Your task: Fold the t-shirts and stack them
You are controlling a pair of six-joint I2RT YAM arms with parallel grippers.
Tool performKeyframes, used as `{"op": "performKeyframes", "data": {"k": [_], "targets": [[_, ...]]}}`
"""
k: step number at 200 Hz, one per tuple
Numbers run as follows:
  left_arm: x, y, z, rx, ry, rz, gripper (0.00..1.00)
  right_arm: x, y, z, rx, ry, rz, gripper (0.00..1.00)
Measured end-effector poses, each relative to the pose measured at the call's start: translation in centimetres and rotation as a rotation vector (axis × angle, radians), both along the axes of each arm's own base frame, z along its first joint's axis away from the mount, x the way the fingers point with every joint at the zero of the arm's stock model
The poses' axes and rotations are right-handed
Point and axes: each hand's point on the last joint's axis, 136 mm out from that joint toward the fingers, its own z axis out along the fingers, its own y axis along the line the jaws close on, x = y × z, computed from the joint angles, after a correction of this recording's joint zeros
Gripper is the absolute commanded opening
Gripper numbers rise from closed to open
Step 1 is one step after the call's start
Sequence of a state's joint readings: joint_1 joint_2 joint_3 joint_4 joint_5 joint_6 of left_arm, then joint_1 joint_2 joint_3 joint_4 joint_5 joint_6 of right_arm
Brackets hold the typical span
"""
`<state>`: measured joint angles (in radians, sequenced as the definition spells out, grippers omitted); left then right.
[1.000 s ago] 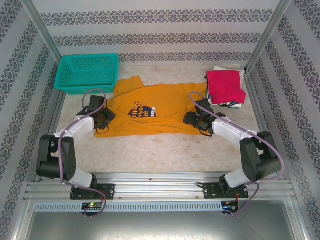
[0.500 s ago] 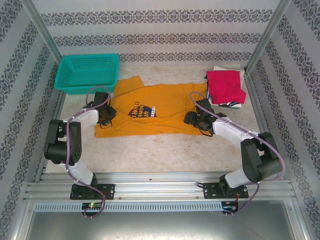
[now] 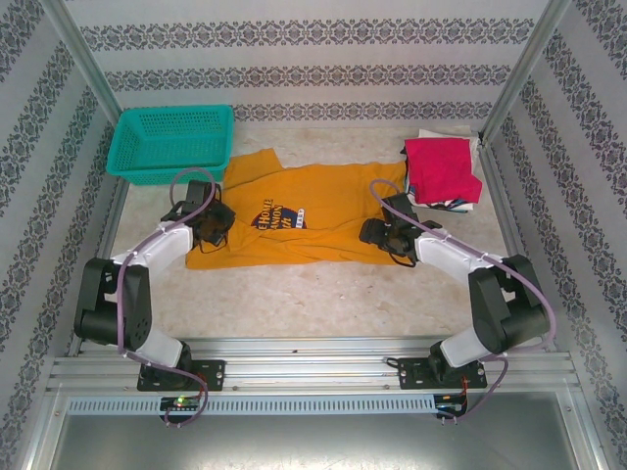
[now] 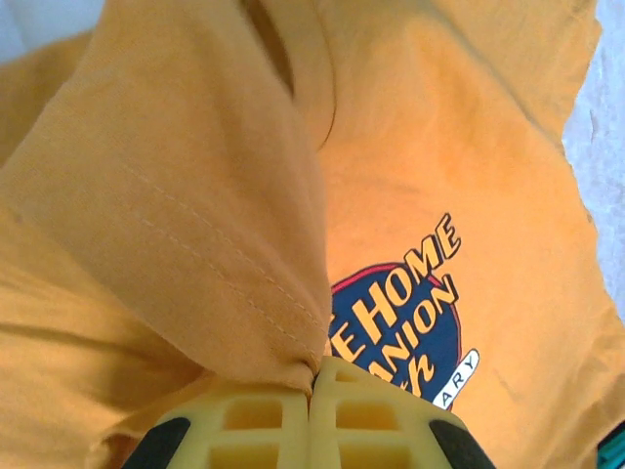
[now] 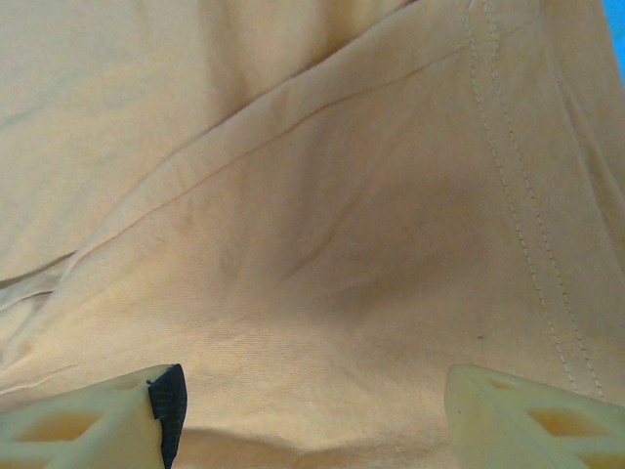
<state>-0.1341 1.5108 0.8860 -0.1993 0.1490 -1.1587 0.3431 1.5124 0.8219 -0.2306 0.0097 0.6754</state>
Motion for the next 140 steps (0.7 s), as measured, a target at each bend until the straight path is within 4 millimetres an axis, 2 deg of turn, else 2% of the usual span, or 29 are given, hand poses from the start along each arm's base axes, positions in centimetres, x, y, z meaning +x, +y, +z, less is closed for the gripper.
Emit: {"op": "performKeyframes", "data": {"k": [40,54,66,92,116,140], "targets": [[-2.7,-0.1,-3.1,-0.053,0.080,0.068,0.02,0.1,0.1,-0.4,0.002,0.005,0.002,0.71],[-3.2,0.0,-3.8,-0.062,0.095,0.085,0.18,0.2,0.2,-0.3,0.007,0.002,0.004,0.71],[-3.6,0.0,-4.5,-0.074,0.104,0.098,0.38,0.4,0.4,-0.1,0.011,-0.003,0.008,0.71],[-4.4,0.1,-5.6,-0.073,0.133,0.103,0.62,1.3,1.5,1.3,0.021,-0.041,0.033,0.71],[-4.7,1.0,-4.3,-0.009,0.104,0.093,0.71,2.5,3.2,2.9,0.031,-0.088,0.077,0.71],[-4.8,2.5,-0.5,0.105,0.012,0.071,0.77,4.0,5.2,3.6,0.038,-0.116,0.123,0.71]]}}
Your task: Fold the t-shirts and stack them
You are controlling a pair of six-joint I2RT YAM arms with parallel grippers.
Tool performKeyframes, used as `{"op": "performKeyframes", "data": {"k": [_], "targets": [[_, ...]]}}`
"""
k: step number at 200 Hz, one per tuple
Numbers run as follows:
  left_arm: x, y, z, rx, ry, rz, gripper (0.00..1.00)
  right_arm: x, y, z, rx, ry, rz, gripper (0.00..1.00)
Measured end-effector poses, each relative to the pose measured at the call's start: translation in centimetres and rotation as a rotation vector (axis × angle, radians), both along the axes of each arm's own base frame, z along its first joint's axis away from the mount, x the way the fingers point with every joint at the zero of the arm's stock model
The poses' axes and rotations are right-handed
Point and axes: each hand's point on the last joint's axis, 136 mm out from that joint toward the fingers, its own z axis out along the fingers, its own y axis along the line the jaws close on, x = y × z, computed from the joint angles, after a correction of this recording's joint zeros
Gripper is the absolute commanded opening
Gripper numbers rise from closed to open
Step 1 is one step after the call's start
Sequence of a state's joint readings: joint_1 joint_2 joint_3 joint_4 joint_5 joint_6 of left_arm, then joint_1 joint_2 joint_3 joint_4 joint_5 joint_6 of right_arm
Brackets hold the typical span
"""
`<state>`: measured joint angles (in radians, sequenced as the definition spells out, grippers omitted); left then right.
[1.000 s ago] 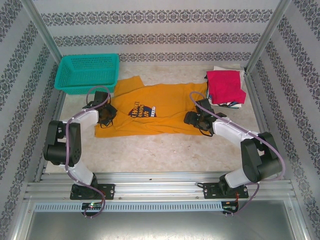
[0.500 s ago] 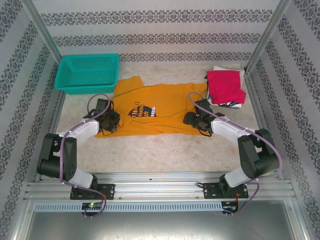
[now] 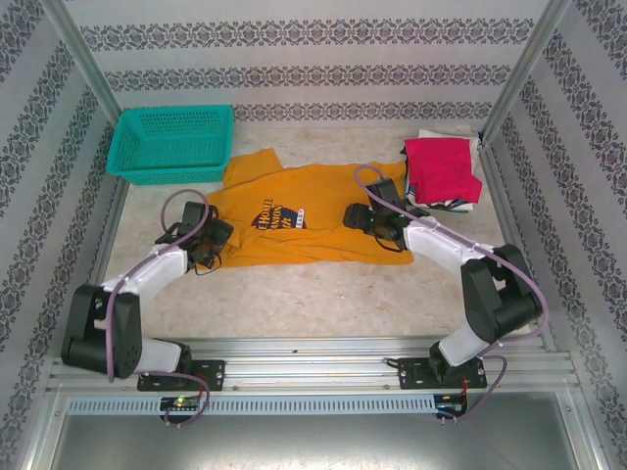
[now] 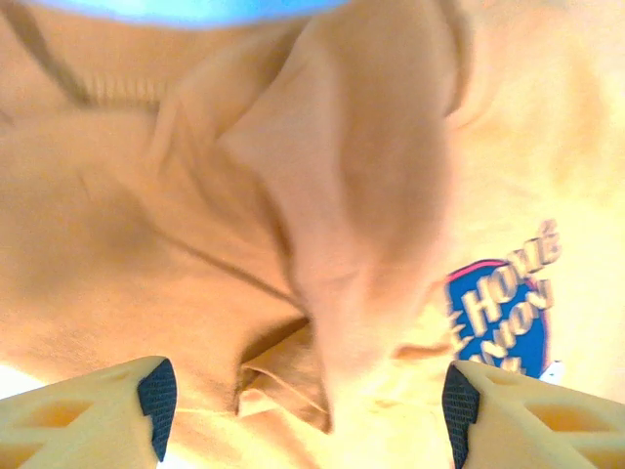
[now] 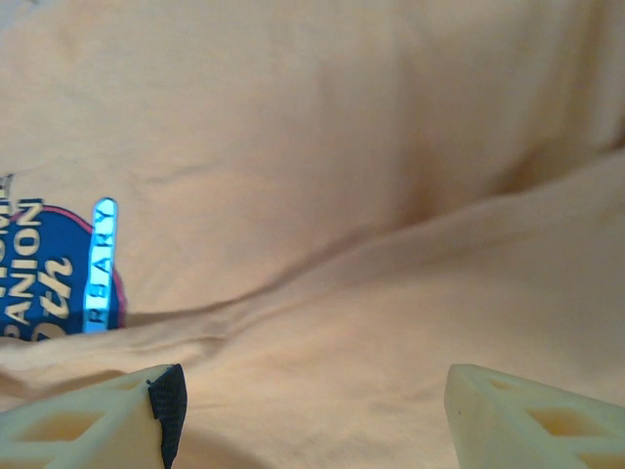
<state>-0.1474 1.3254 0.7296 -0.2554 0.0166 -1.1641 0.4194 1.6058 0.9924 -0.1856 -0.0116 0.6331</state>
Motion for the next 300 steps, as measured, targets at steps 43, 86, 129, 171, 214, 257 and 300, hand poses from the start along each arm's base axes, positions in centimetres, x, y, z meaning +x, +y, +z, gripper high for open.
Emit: {"op": "performKeyframes", "data": {"k": [43,86,129,171,214,257,300], "targets": [[4.8,-1.1,5.1,0.147,-0.134,-0.225,0.82,3.2,2.9,-1.0,0.015,0.002,0.042,0.71],[9.3,-3.2,0.5,0.145,-0.054,-0.360,0.79,4.3,3.4,-3.5,0.010,0.045,0.045,0.71],[7.1,-3.6,-4.5,0.105,0.061,-0.396,0.79,3.3,2.6,-5.2,0.005,0.093,0.041,0.71],[3.3,-3.8,-4.8,0.061,0.031,-0.408,0.79,-1.3,0.9,-6.6,0.008,0.146,0.027,0.71],[-1.2,-3.9,-4.7,-0.004,0.022,-0.394,0.79,-5.6,0.3,-6.8,0.041,0.176,0.010,0.71],[-3.2,-3.7,-4.1,-0.014,0.059,-0.387,0.82,-7.5,1.1,-6.4,0.052,0.205,0.018,0.71],[0.8,-3.4,1.2,0.038,-0.041,-0.365,0.85,-5.9,1.1,-3.5,0.039,0.129,0.017,0.70]]}}
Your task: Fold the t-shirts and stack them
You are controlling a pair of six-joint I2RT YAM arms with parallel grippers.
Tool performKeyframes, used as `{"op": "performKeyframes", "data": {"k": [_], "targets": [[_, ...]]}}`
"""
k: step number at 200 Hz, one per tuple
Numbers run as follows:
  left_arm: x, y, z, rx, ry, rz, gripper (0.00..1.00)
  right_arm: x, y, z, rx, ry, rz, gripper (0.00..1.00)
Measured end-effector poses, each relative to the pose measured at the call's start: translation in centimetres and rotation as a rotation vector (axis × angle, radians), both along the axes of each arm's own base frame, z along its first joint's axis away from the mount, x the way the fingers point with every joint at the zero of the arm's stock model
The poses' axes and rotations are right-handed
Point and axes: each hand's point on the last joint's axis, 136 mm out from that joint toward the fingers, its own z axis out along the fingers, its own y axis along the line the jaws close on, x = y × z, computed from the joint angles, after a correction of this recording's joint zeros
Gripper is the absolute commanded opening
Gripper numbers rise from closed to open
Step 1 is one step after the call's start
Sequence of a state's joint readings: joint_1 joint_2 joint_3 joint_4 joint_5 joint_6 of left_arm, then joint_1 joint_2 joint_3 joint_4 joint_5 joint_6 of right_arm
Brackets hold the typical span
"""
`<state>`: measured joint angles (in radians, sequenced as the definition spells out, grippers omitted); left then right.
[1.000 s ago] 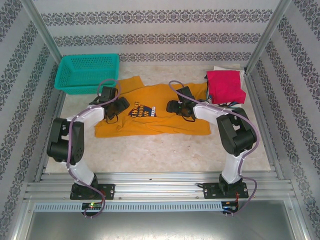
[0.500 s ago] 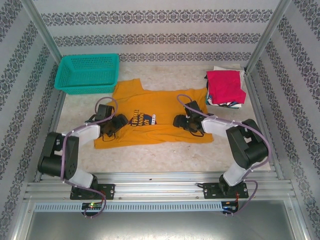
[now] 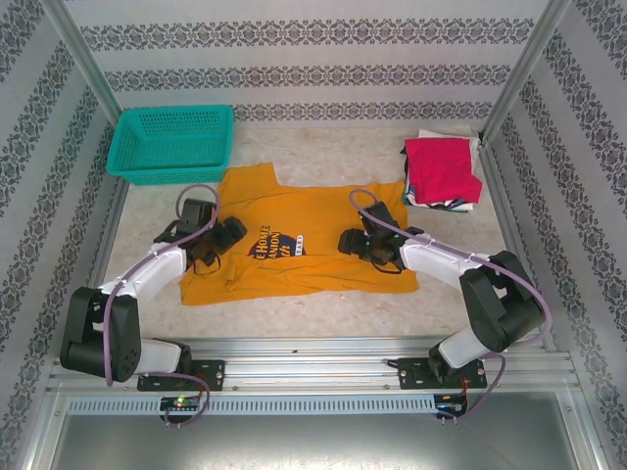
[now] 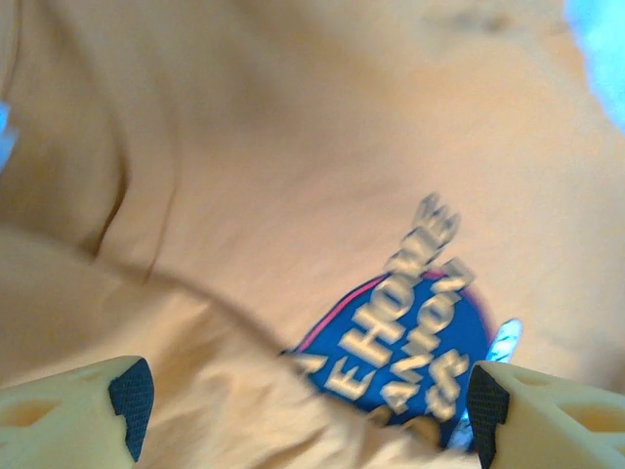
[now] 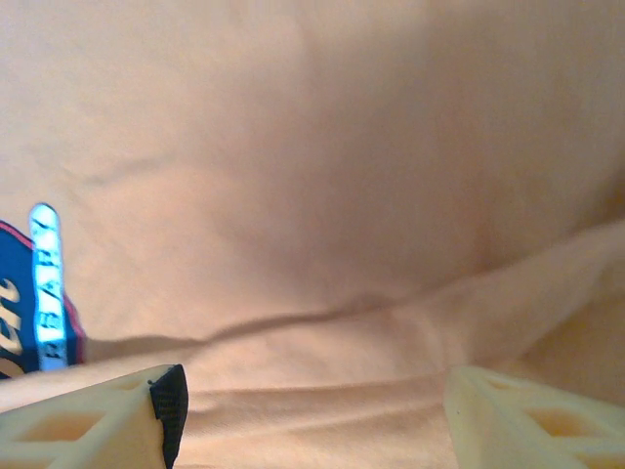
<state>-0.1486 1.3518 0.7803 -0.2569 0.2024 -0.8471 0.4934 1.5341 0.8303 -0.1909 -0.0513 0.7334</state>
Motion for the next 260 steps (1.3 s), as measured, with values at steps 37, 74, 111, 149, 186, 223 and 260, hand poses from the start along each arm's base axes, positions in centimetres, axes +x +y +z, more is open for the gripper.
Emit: {"op": "performKeyframes", "data": {"k": [37,74,111,149,186,223,260], "targets": [[7.4,1.1,4.1,0.054,-0.101,0.061,0.69,3.7,1.8,4.1,0.038,-0.120,0.015,0.70],[12.5,1.8,1.0,0.093,-0.039,0.100,0.62,4.8,2.2,3.3,0.034,-0.120,0.016,0.70],[12.1,1.3,-4.4,0.083,0.080,0.083,0.61,4.3,1.2,0.0,-0.002,-0.050,0.000,0.70],[10.1,0.8,-6.6,0.055,0.132,0.060,0.61,2.4,-0.1,-2.3,-0.043,0.021,-0.006,0.70],[7.6,0.1,-6.4,0.013,0.116,0.042,0.62,0.1,-0.9,-3.5,-0.057,0.055,-0.005,0.71],[4.1,-0.8,-6.5,-0.025,0.129,0.032,0.63,-2.6,-0.1,-3.8,-0.038,0.063,0.004,0.71],[2.7,-1.3,-6.0,-0.034,0.142,0.023,0.70,-3.5,0.2,-3.5,-0.032,0.072,0.003,0.70]]}}
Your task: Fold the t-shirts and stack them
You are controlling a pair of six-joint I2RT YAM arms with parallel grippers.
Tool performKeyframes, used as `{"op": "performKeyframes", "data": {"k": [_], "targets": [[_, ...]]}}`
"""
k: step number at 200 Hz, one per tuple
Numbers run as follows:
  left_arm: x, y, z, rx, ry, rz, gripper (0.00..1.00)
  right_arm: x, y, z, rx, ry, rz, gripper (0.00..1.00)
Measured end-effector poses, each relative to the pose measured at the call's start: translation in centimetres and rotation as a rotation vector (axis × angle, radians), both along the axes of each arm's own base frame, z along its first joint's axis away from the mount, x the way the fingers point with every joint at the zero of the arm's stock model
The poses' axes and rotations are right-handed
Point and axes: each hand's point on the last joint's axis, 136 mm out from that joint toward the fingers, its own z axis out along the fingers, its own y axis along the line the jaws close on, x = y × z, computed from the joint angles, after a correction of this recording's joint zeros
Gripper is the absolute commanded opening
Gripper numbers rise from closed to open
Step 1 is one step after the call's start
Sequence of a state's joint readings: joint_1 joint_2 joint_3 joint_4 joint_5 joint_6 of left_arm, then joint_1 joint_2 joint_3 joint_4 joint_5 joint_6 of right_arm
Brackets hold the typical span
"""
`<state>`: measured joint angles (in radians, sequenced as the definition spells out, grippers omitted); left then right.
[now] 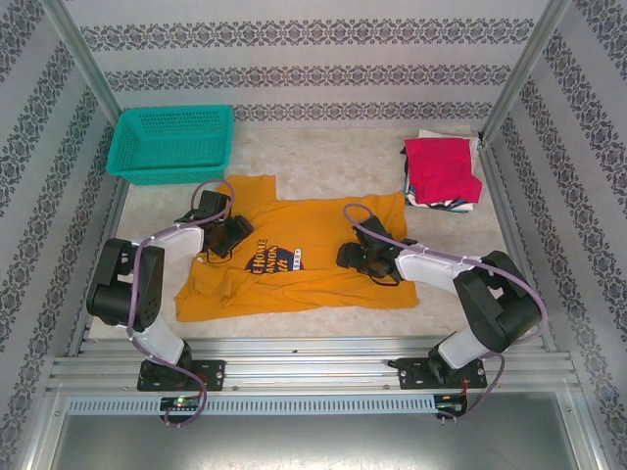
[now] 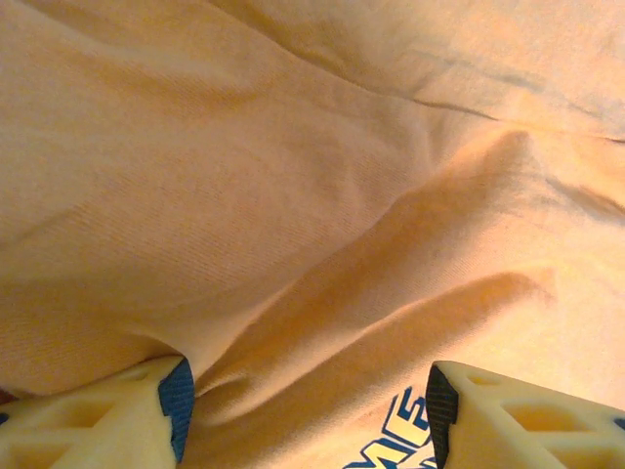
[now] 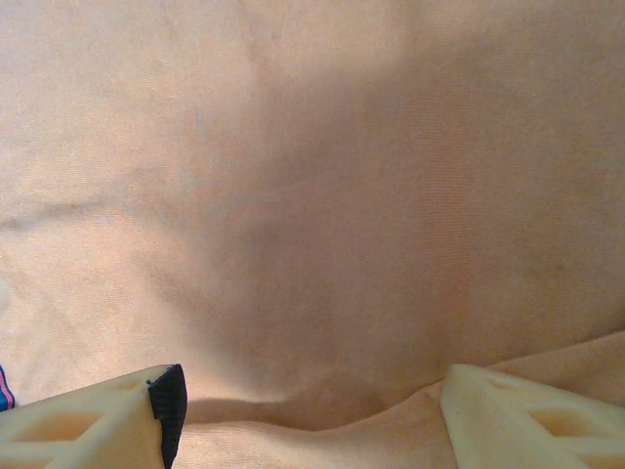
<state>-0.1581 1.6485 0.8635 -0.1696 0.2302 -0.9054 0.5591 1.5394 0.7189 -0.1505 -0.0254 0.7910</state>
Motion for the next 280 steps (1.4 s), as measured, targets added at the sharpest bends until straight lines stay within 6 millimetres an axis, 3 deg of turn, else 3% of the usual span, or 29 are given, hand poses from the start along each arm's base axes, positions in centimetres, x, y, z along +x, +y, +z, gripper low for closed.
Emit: {"op": "performKeyframes", "data": {"k": [29,56,72,95,121,140,159,201,280], "targets": [[1.7,0.2,2.4,0.025,-0.033,0.000,0.75,0.0,-0.2,0.4,-0.023,0.013,0.004,0.70],[6.4,0.3,7.5,0.055,-0.174,0.015,0.72,1.2,0.4,2.0,-0.019,-0.025,0.015,0.70],[9.1,0.3,8.7,0.076,-0.215,0.020,0.62,1.9,0.8,2.8,-0.007,-0.050,0.018,0.70],[11.5,0.6,6.4,0.123,-0.189,0.028,0.56,2.1,1.0,2.7,-0.003,-0.053,0.017,0.70],[12.0,1.4,1.4,0.193,-0.093,0.026,0.53,1.9,0.8,2.1,0.000,-0.046,0.008,0.70],[12.5,1.9,-0.8,0.238,-0.049,0.012,0.54,1.2,0.4,1.2,-0.006,-0.025,-0.002,0.70],[14.2,1.6,0.0,0.246,-0.072,-0.008,0.57,0.9,0.2,0.9,-0.009,-0.015,-0.007,0.70],[16.5,0.0,-0.6,0.266,-0.045,-0.102,0.64,1.1,0.3,0.9,-0.003,-0.023,-0.008,0.70],[17.4,-0.9,0.0,0.225,-0.084,-0.167,0.76,1.4,0.5,0.5,-0.002,-0.025,-0.008,0.70]]}}
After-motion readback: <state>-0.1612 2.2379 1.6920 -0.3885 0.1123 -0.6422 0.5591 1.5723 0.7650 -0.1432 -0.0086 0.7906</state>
